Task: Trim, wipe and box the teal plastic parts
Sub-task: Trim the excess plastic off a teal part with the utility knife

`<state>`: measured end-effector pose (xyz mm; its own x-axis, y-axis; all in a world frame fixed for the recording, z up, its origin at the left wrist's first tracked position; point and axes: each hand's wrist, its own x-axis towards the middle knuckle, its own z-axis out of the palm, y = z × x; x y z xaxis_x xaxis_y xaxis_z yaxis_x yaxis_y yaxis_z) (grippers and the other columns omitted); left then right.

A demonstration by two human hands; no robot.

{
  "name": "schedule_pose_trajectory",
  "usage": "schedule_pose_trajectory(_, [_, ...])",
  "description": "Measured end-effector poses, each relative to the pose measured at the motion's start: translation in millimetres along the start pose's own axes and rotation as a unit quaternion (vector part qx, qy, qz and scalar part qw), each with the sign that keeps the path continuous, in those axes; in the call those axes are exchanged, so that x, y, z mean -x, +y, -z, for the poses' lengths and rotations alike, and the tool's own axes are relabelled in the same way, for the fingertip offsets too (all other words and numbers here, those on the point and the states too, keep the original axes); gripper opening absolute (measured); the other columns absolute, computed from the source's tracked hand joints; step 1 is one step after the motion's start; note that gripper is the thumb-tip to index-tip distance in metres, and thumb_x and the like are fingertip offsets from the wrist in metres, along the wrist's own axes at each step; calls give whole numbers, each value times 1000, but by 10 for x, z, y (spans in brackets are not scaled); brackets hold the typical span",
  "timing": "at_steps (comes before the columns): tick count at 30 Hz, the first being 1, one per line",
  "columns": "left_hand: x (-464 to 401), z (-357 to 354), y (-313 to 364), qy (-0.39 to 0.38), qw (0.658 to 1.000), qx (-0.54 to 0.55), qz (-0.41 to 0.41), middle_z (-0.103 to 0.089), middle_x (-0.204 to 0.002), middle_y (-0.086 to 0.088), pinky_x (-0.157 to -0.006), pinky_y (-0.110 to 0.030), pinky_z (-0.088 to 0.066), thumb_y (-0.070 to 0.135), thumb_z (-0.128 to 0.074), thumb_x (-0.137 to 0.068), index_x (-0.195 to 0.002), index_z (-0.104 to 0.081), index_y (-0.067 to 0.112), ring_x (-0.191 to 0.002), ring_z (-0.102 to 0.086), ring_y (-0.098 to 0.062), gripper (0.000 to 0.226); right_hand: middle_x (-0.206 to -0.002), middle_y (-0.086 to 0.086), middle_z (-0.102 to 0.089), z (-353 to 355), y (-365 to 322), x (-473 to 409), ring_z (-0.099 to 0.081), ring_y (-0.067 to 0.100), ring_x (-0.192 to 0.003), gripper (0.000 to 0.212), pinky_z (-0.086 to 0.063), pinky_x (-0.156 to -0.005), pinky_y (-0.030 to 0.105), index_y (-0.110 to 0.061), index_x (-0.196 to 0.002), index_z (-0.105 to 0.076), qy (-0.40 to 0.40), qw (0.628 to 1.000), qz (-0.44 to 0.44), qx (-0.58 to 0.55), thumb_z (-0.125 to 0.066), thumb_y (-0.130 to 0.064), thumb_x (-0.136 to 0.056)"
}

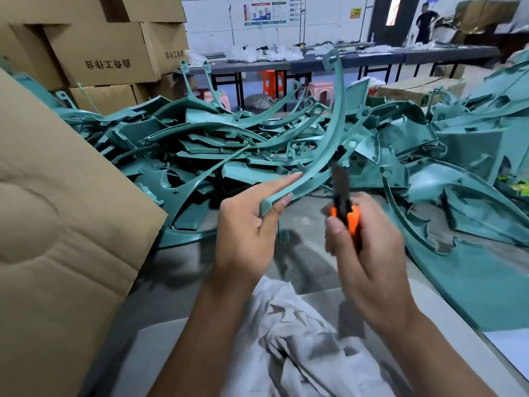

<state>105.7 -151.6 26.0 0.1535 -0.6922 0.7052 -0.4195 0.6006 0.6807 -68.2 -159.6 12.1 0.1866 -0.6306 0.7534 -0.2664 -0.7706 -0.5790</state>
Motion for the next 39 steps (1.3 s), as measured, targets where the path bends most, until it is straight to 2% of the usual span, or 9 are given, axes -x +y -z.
schedule_pose_trajectory(7, [34, 33, -53, -51, 994, -85, -41, -71, -124, 16, -98, -18, -50, -7, -61, -94, -127, -72, 16, -120, -64, 0, 42, -60, -9, -50, -80, 8, 79, -49, 14, -50, 32, -36, -46, 25, -15, -85, -50, -89, 996, 7, -15, -45, -35, -110])
schedule_pose_trajectory(10, [53, 29, -12, -76, 996, -15, 46, -78, -96, 5, -78, -32, -58, 14, -61, -96, -107, -79, 20, -88, -71, -3, 21, -60, -16, -43, -50, 45, 50, -45, 9, -50, 28, -29, -50, 16, -22, -83, -44, -98, 995, 19, -6, -47, -33, -109])
schedule_pose_trajectory(12, [55, 18, 38, -100, 991, 8, 86, -73, -74, -1, -59, -36, -53, 24, -62, -98, -92, -77, 28, -65, -65, -18, 17, -60, -18, -40, -23, 69, 36, -43, 8, -50, 27, -27, -52, 14, -24, -83, -43, -90, 996, 14, 0, -47, -32, -109])
schedule_pose_trajectory(16, [30, 24, 94, -142, 980, 48, 131, -78, -84, 4, -70, -43, -60, 19, -66, -98, -100, -78, 26, -77, -75, -22, 14, -58, -6, -48, 21, 128, 10, -46, 17, -49, 31, -35, -48, 29, -19, -80, -47, -55, 998, -9, 1, -48, -31, -109])
schedule_pose_trajectory(20, [-30, 192, 113, -155, 977, 62, 132, -80, -94, 7, -75, -21, -58, 4, -67, -96, -103, -78, 28, -87, -75, -10, 27, -55, 6, -51, 79, 202, -11, -48, 28, -48, 41, -40, -48, 48, -9, -79, -52, -15, 997, -74, 12, -46, -37, -108])
schedule_pose_trajectory(25, [-76, 570, 121, -183, 961, 90, 186, -80, -95, -5, -72, -21, -59, 2, -76, -84, -97, -82, 15, -86, -78, -18, 20, -56, 6, -52, 171, 318, -57, -48, 25, -52, 45, -41, -54, 47, -10, -77, -52, 5, 991, -111, 74, -45, -43, -107])
schedule_pose_trajectory(30, [-53, 899, 157, -166, 952, 109, 233, -80, -87, -9, -63, -23, -60, 6, -89, -63, -88, -83, 21, -75, -78, -19, 30, -53, -4, -46, 239, 428, -83, -40, 12, -48, 44, -33, -48, 29, -22, -70, -42, 11, 989, -108, 97, -47, -40, -110])
schedule_pose_trajectory(35, [41, 1130, 91, -207, 931, 143, 266, -79, -85, -13, -61, -28, -60, 20, -95, -55, -89, -83, 14, -72, -77, -22, 37, -57, 7, -53, 334, 555, -105, -49, 28, -52, 44, -42, -50, 43, -14, -73, -47, 15, 984, -131, 123, -48, -40, -109])
schedule_pose_trajectory(39, [98, 1233, 30, -102, 939, 163, 284, -79, -82, -10, -56, -30, -61, -4, -76, -65, -85, -82, 18, -71, -77, -23, 30, -58, 6, -58, 457, 692, -136, -56, 31, -61, 45, -45, -59, 43, -10, -74, -55, 27, 960, -206, 188, -49, -41, -106])
